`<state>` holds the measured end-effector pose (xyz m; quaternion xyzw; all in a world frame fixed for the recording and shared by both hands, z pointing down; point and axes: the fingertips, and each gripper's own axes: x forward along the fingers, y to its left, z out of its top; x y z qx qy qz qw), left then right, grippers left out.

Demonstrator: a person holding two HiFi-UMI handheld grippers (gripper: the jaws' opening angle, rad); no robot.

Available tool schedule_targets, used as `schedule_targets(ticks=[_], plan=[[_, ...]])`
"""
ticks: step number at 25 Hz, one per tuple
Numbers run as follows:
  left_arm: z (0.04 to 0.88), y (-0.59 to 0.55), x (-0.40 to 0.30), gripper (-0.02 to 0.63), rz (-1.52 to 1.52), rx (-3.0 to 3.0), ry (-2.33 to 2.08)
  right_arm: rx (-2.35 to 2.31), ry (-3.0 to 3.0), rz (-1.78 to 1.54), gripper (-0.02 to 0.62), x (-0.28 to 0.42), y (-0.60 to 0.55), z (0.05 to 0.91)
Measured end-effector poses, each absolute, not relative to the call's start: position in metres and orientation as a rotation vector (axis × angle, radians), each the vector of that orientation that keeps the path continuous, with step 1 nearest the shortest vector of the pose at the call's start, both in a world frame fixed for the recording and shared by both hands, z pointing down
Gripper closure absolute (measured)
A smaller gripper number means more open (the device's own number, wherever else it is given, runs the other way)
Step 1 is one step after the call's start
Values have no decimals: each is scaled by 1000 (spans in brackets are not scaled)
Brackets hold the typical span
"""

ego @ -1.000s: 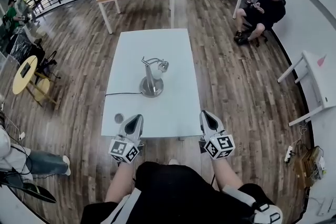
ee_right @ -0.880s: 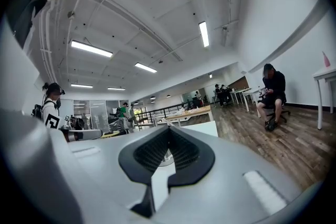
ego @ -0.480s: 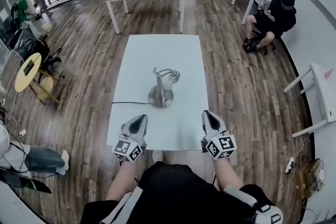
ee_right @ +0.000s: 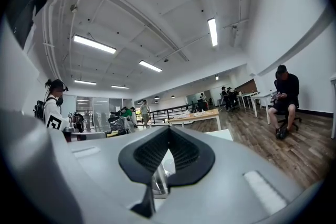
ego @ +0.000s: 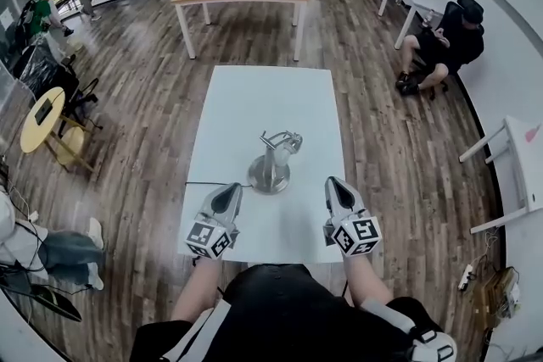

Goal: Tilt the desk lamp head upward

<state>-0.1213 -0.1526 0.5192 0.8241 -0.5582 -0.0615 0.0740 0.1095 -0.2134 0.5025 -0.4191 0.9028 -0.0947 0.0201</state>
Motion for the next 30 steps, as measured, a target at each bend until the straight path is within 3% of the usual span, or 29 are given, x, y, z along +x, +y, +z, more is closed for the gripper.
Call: schedule_targets(ticks=[19,30], plan=[[570,-206,-159,603,-40,2495,-1488,-1464,2695,-480,593,68,-256,525],[624,-232,-128,603,128,2490,-1355,-1502,2729,-581,592,70,-267,561]])
